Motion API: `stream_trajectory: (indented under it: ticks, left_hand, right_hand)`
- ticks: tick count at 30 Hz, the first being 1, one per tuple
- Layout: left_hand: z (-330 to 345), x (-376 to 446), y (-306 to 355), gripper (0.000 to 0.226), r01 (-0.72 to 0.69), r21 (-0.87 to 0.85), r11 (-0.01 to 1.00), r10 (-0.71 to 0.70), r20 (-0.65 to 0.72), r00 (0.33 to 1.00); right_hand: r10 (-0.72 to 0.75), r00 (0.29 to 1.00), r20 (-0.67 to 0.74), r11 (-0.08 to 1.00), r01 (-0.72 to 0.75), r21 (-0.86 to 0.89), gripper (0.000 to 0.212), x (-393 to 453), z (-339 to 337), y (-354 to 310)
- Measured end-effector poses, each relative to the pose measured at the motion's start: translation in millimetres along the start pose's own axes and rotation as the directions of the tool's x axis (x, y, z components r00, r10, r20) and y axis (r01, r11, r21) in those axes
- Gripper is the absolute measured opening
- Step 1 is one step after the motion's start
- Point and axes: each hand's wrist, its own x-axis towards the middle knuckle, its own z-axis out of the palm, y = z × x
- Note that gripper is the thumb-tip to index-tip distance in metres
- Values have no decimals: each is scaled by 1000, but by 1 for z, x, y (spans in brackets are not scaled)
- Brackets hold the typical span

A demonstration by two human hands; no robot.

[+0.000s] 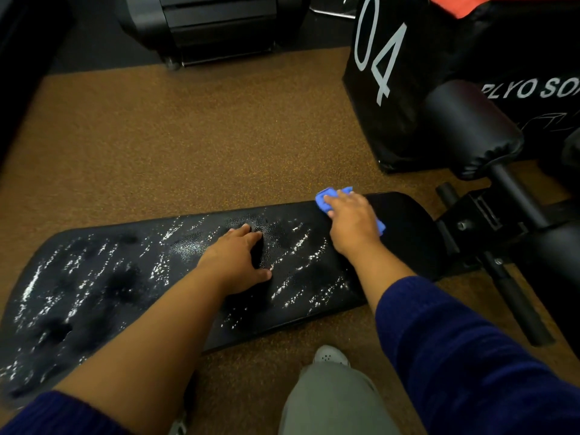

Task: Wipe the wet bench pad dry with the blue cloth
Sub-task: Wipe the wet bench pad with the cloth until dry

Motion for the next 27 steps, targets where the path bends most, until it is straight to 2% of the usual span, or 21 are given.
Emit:
stream_trajectory:
  ticks: [2, 5, 6, 8, 10, 11, 13, 15, 17, 18, 20, 21, 22, 24, 27]
  left_hand:
    - [-1, 0, 1, 96, 7, 18, 1000, -7, -4, 1000]
    - [1, -3, 2, 97, 12, 32, 999, -12, 12, 1000]
    - [1, -3, 2, 97, 9, 35, 999, -10, 19, 1000]
    - [1, -2, 1, 97, 11, 36, 999, -11, 21, 1000]
    - [2, -1, 2, 98, 17, 33, 999, -17, 12, 1000]
    - [3, 0, 3, 99, 17, 33, 999, -17, 2, 1000]
    - [6, 1, 4, 99, 22, 35, 999, -21, -14, 1000]
    - [8, 0, 3, 99, 23, 28, 999, -23, -17, 1000]
    - [8, -1, 3, 98, 23, 22, 1000, -22, -6, 1000]
    - [8, -1, 3, 97, 22, 18, 1000, -22, -1, 1000]
    - [8, -1, 3, 96, 23, 10, 1000, -23, -6, 1000]
    - [9, -1, 4, 96, 25, 7, 1000, -25, -10, 1000]
    - [9, -1, 4, 96, 26, 4, 1000, -26, -13, 1000]
    - [10, 0, 5, 97, 30, -3, 1000, -30, -18, 999]
    - [11, 0, 3, 97, 27, -7, 1000, -28, -27, 999]
  right_hand:
    - [-161, 985, 66, 985, 157, 66, 40, -16, 0, -12]
    - [-451, 884, 122, 886, 427, 184, 34, -35, -21, 9]
    - [-448, 884, 131, 888, 424, 176, 34, -34, -27, 21]
    - [-261, 958, 115, 963, 250, 103, 37, -27, -25, 34]
    - [-80, 996, 35, 996, 78, 43, 40, -27, -11, 18]
    - [-66, 997, 30, 997, 65, 41, 40, -33, -4, 2]
    - [-189, 978, 92, 977, 178, 116, 39, -52, -1, -17]
    - [-377, 914, 148, 909, 335, 247, 33, -73, -10, -9]
    - [-441, 893, 89, 871, 402, 282, 32, -79, -21, 18]
    - [-373, 925, 73, 902, 344, 260, 34, -74, -23, 31]
    - [-148, 987, 69, 974, 133, 181, 43, -63, -21, 37]
    - [-73, 996, 46, 989, 66, 129, 44, -61, -16, 27]
    - [-63, 998, 30, 993, 60, 99, 44, -63, -12, 13]
    - [-196, 980, 41, 971, 188, 147, 40, -76, -7, -7]
    - [-469, 872, 137, 867, 425, 259, 37, -104, -17, 11]
